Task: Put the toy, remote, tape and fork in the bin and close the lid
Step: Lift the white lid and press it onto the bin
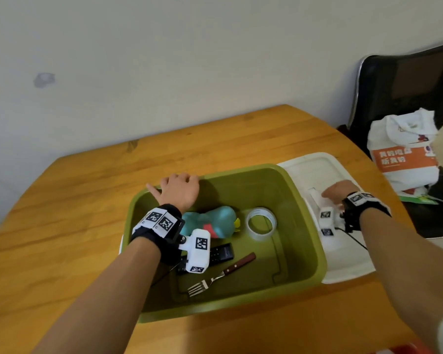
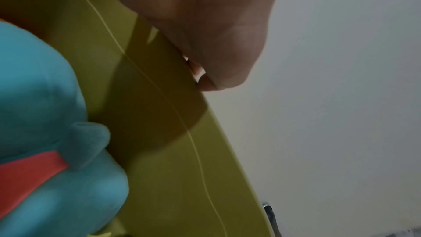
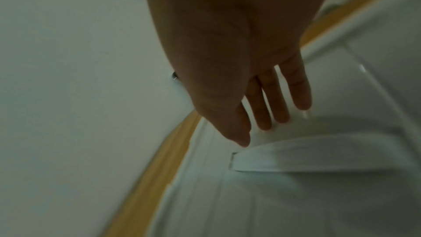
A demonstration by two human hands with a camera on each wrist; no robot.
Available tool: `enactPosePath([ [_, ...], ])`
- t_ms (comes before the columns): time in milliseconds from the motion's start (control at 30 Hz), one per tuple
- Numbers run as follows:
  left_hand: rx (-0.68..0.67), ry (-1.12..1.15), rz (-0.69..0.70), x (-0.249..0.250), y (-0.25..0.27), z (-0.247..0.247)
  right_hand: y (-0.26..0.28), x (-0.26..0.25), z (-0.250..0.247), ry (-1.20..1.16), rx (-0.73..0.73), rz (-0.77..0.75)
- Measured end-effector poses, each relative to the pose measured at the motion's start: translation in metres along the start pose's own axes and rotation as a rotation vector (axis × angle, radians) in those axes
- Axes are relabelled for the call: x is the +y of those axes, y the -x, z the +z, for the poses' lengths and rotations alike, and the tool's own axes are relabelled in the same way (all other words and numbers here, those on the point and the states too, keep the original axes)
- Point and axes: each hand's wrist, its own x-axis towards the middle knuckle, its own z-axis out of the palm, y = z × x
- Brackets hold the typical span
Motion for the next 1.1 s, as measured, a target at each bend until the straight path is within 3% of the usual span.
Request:
enactPosePath([
  [167,0.006,0.015,0.002,0.0,0.0,-0.001,0.014,-0.01,0.016,0.333,-0.013,-0.126],
  [300,0.004,0.03,0.012,-0.003,0.0,0.001,0.024,-0.01,0.031,0.439,0.13,-0.208],
  [533,0.013,0.037,0.028,-0.004,-0.001,0.003,0.029,-0.022,0.023,0.439,0.156,-0.202],
  [900,-0.013,0.109,0.099,-0.011,0.003,-0.002,0.04,-0.101,-0.085,0.397,0.564,-0.281],
  [1100,-0.055,0.306,0.153,-0.02,0.01,-0.014,0.097,-0.155,-0.133,0.388,0.609,-0.452],
])
